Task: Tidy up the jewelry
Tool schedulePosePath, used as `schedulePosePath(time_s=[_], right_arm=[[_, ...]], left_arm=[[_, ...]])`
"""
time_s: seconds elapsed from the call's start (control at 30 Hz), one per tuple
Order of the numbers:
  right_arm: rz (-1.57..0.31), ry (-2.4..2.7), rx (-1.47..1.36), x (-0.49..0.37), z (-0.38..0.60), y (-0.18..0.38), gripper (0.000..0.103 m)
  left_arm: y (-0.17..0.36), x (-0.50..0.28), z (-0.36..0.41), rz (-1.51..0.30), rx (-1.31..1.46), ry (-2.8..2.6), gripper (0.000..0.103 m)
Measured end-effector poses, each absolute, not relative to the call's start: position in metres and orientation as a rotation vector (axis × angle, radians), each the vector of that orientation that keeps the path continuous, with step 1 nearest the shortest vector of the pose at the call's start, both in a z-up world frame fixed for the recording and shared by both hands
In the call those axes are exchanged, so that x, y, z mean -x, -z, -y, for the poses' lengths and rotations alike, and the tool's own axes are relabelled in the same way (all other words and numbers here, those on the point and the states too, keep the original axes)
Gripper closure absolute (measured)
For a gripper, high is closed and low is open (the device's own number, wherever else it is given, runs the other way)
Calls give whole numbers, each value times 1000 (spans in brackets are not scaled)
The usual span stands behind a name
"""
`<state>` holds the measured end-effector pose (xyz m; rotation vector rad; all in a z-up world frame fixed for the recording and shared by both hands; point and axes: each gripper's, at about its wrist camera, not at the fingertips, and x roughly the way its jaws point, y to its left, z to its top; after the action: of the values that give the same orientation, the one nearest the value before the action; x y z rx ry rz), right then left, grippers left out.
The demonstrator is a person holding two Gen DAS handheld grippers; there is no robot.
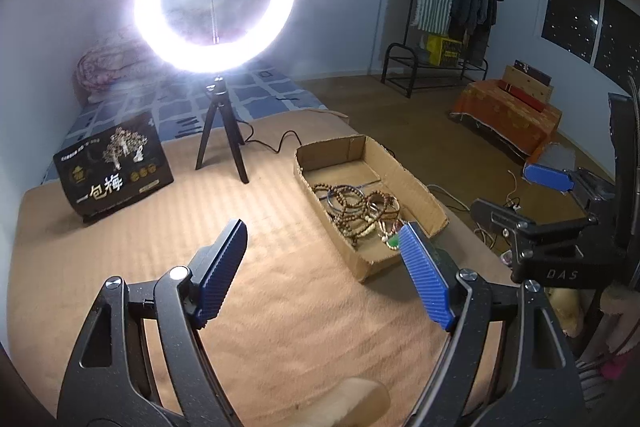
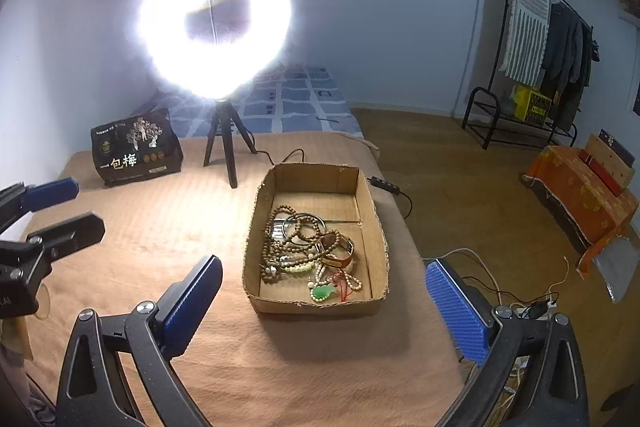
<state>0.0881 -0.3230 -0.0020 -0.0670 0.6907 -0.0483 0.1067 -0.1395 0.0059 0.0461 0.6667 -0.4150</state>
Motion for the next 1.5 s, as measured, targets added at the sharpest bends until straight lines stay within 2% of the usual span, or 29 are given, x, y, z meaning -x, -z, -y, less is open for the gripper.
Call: schedulePosePath(time_s=[0.17,0.47,1.5], right_arm=[[-662,63,93,-77,314,-3,0],[-633,82,136,-62,300,-1,0],[-673,86,142,-66,299,9,0]], left_arm=[[-9,-86,133,-650,-62,398,21],[-19,-53,131,-560,-120,365,1],[-8,-42,134,-581,-170,323,1]])
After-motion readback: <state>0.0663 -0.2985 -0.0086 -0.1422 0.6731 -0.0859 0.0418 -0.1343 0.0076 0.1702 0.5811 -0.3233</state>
